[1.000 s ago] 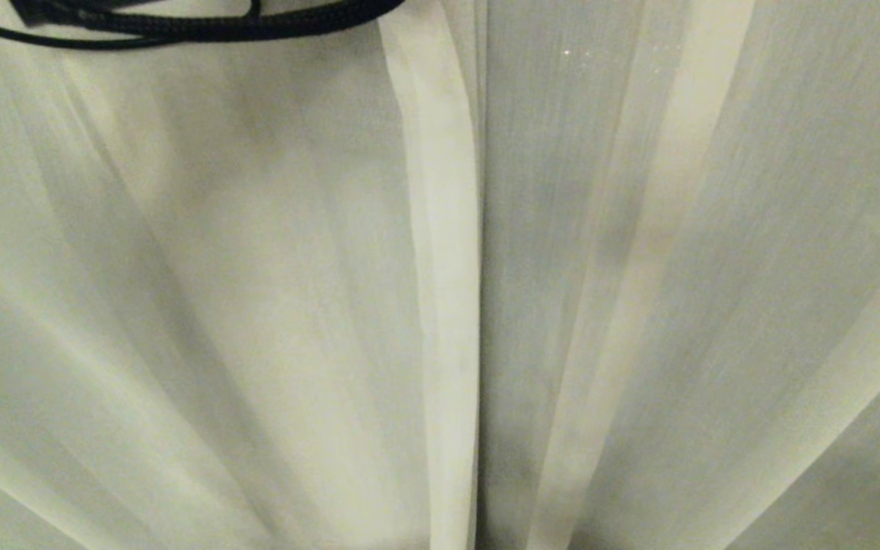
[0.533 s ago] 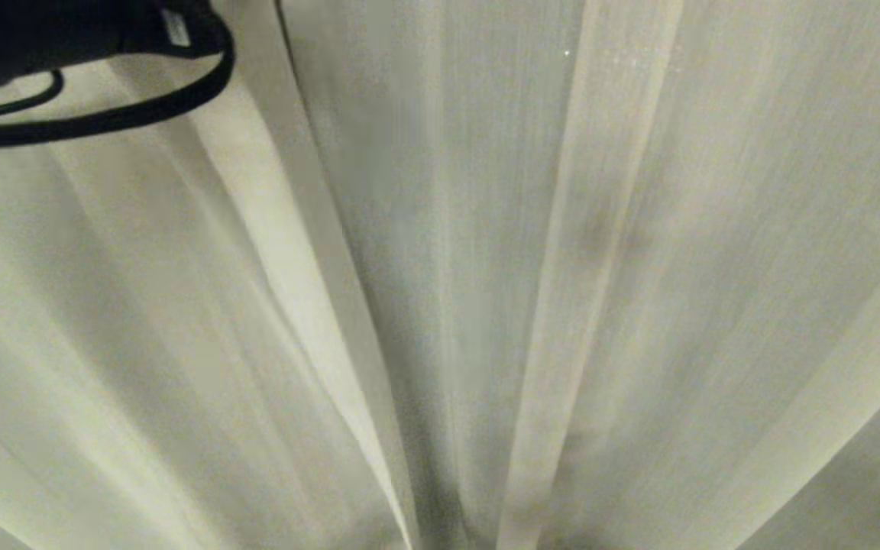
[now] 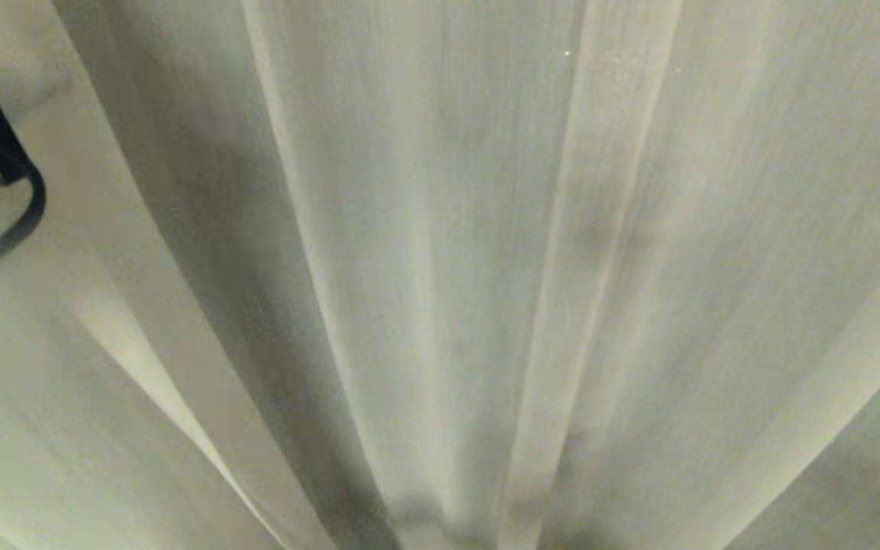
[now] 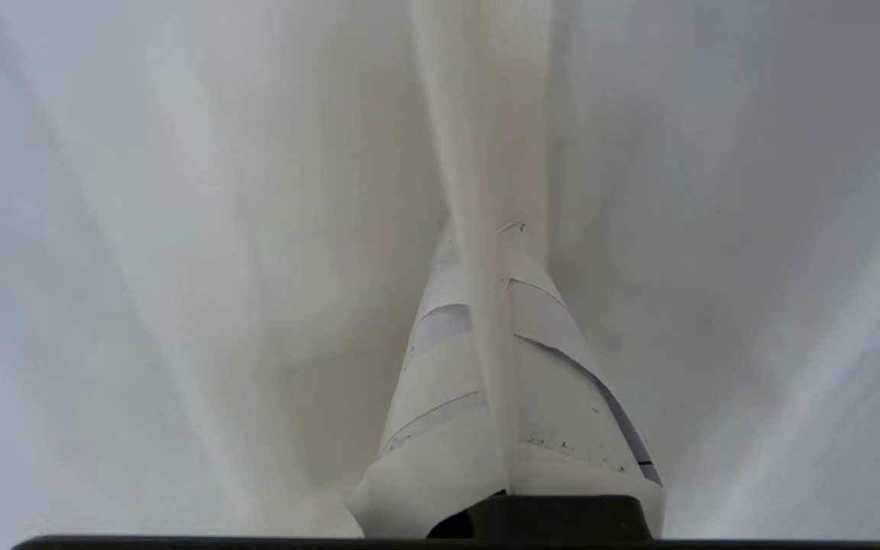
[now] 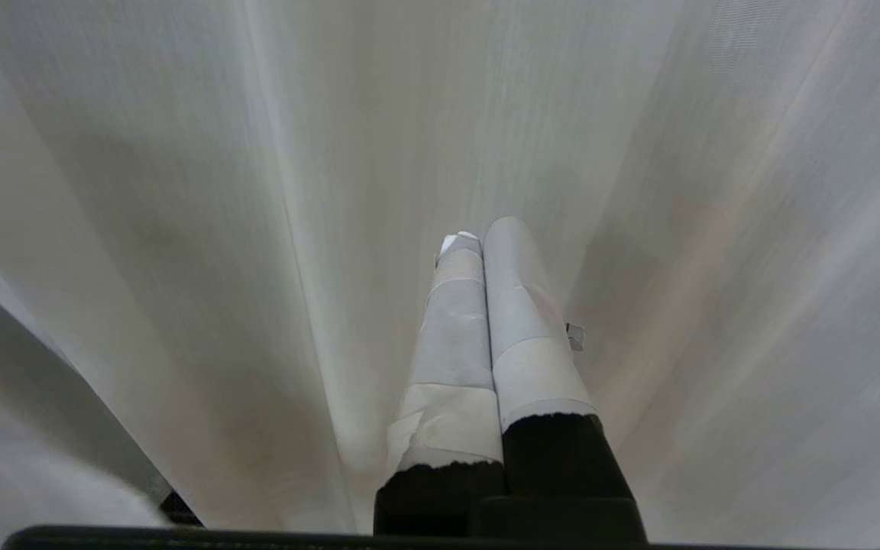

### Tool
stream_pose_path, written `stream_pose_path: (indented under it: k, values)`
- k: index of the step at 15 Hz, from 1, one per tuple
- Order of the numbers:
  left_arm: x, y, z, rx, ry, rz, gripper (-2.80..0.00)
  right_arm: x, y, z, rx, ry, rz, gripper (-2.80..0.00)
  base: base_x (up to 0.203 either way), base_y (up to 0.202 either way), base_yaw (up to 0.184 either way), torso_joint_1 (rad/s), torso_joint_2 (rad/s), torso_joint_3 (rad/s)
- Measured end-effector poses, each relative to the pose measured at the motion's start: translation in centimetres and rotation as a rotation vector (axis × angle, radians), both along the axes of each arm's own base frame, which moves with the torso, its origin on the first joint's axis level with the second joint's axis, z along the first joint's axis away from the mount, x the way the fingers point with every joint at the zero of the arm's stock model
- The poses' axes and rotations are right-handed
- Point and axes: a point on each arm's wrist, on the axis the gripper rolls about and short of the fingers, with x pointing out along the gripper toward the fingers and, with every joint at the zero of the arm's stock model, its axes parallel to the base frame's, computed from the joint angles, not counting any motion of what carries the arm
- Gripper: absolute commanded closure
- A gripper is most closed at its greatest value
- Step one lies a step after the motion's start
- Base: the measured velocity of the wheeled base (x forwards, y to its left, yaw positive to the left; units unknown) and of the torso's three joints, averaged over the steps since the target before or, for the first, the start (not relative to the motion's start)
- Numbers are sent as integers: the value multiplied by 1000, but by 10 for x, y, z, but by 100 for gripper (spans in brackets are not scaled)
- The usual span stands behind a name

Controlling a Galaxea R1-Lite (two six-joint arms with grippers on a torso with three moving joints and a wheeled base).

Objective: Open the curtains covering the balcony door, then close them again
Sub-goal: Close the outer curtains on both sides

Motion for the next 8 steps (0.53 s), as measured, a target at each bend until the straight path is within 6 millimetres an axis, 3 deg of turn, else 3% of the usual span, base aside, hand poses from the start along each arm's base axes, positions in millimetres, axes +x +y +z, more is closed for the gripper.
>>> stream_pose_path:
  k: [8]
  values:
    - [-11, 6, -12, -47, -15, 13, 0, 0, 0, 0, 1, 0, 0, 0, 0, 0, 0, 0, 0, 0]
